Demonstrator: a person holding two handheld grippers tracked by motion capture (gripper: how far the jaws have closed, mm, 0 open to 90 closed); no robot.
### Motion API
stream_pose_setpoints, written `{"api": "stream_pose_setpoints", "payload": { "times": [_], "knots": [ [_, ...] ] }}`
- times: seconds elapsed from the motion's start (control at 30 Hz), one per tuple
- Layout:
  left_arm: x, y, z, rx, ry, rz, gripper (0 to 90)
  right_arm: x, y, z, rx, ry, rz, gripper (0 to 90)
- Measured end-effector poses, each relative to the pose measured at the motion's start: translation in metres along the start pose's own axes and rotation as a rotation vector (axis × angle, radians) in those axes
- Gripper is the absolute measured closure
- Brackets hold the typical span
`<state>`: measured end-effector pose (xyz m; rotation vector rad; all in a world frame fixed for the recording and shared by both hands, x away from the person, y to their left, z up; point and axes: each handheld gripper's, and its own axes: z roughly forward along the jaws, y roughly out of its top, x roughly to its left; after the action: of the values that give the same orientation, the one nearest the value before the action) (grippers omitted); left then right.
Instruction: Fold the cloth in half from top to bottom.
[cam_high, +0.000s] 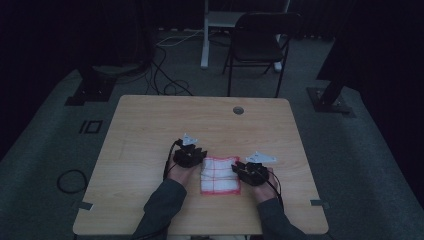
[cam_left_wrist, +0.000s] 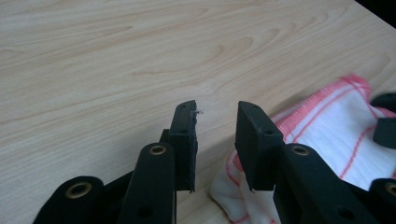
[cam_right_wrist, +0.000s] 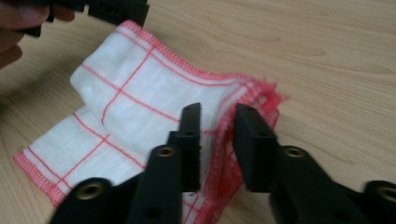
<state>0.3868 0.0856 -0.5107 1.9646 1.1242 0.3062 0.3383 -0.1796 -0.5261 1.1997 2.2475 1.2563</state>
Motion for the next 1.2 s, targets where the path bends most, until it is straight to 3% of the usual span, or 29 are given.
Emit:
{"api": "stream_pose_setpoints", "payload": {
  "times": [0.17,0.47,0.73,0.8,0.93,1.03,1.2],
  "knots": [
    [-0.003,-0.005,-0.005,-0.01,-0.013,-0.005,69.4,-0.004,0.005,-0.001,-0.012,-0.003,0.023,58.8],
    [-0.008,-0.008,-0.013,-0.033,-0.031,-0.005,69.3,-0.014,0.021,0.006,-0.011,-0.001,0.077,55.4],
    [-0.01,-0.01,-0.017,-0.045,-0.037,-0.007,69.3,-0.019,0.029,0.021,0.038,0.01,0.118,53.2],
    [-0.011,-0.011,-0.018,-0.045,-0.039,-0.005,69.4,-0.019,0.029,0.027,0.071,0.016,0.12,52.9],
    [-0.012,-0.013,-0.02,-0.046,-0.047,-0.006,69.4,-0.02,0.027,0.028,0.097,0.02,0.128,63.4],
    [-0.014,-0.015,-0.022,-0.052,-0.053,-0.008,69.7,-0.016,0.026,0.023,0.098,0.028,0.096,73.5],
    [-0.016,-0.018,-0.027,-0.056,-0.061,-0.004,71.2,-0.01,0.025,0.013,0.076,0.034,0.043,79.5]
  ]
}}
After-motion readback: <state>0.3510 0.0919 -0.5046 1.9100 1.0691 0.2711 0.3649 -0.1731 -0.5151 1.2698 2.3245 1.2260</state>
